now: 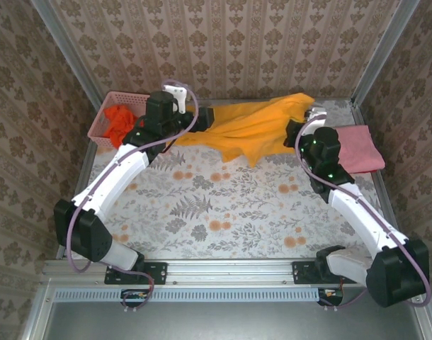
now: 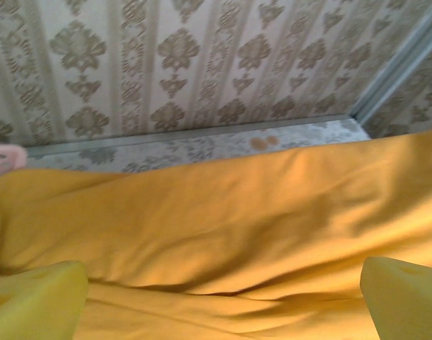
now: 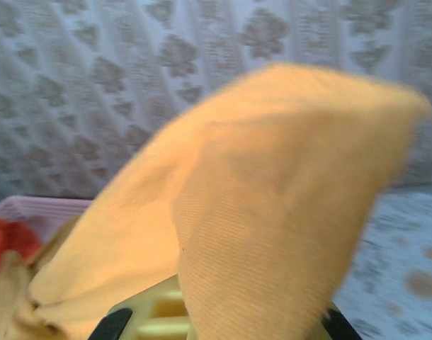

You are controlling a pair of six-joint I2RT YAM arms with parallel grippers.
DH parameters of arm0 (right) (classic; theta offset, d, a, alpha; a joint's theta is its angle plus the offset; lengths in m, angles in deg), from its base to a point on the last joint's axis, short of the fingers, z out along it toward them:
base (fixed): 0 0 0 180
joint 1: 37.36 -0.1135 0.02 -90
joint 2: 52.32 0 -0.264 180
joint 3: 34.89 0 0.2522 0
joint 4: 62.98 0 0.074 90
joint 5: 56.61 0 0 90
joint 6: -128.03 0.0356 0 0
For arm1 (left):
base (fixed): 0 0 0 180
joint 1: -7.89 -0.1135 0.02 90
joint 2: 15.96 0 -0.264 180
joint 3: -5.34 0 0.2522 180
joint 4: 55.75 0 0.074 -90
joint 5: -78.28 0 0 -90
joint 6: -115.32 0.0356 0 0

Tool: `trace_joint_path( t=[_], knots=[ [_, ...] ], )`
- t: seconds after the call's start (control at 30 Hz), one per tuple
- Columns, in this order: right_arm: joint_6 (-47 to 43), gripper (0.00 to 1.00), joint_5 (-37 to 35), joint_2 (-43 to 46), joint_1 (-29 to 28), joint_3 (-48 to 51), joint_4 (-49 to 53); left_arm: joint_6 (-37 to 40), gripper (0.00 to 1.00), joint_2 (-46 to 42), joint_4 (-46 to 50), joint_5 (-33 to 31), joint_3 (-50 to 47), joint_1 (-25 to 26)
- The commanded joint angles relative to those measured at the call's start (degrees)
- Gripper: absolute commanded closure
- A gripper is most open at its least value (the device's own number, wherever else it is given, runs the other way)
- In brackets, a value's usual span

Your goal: Fold and stack the t-shirts

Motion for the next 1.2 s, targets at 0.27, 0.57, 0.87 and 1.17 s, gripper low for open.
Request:
trace_joint_path(
  t=[0.27, 0.57, 0.87, 1.17],
  knots=[
    [2.2, 1.00, -2.1, -2.7, 5.6, 0.8, 9.5, -3.5, 0.13, 12.9, -1.9, 0.2, 1.5, -1.9],
    [3.5, 1.00, 2.5, -4.5, 5.6, 1.9, 8.6, -10.4, 0.31, 29.2, -1.1, 3.2, 8.8, -7.6],
    [3.8, 1.00, 5.9, -5.6, 5.6, 1.9, 8.9, -11.5, 0.28, 38.2, 1.0, 2.4, 15.1, -11.6],
    [4.6, 1.00, 9.9, -8.9, 5.6, 1.0, 7.7, -9.7, 0.29, 47.0, 7.7, 1.0, 28.9, -14.6]
  ],
)
